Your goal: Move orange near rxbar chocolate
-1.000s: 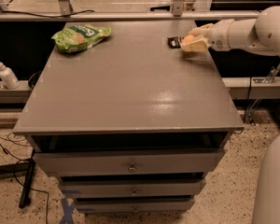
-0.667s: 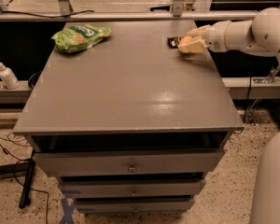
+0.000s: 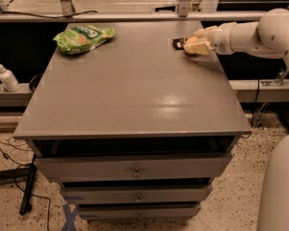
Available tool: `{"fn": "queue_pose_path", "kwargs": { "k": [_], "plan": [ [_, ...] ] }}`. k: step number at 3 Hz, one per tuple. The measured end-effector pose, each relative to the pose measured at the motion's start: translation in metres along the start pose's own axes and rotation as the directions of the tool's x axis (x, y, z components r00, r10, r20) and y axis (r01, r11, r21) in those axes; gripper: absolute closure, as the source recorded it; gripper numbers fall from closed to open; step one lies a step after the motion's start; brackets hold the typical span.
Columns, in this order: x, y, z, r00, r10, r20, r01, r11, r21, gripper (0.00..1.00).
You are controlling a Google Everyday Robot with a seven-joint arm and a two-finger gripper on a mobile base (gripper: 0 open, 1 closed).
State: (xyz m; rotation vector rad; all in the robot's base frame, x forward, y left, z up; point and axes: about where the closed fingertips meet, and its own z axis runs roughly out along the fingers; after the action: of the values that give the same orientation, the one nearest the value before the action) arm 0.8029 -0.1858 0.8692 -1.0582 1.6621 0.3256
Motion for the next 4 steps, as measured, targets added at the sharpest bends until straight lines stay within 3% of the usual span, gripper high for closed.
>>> {"fn": "queue_pose_path", "kwargs": {
  "k": [1,3,4],
  "plan": [
    [-0.003,0.001,0.001,1.000,0.000,-0.002,0.000,1.0000,-0.007,0.00],
    [-0.010,0.005,-0.021,1.000,-0.006,0.011,0.006,1.0000,0.001,0.00],
    [-0.021,0.014,-0.056,0.999,0.001,0.053,-0.001,1.0000,-0.003,0.00]
  ]
}}
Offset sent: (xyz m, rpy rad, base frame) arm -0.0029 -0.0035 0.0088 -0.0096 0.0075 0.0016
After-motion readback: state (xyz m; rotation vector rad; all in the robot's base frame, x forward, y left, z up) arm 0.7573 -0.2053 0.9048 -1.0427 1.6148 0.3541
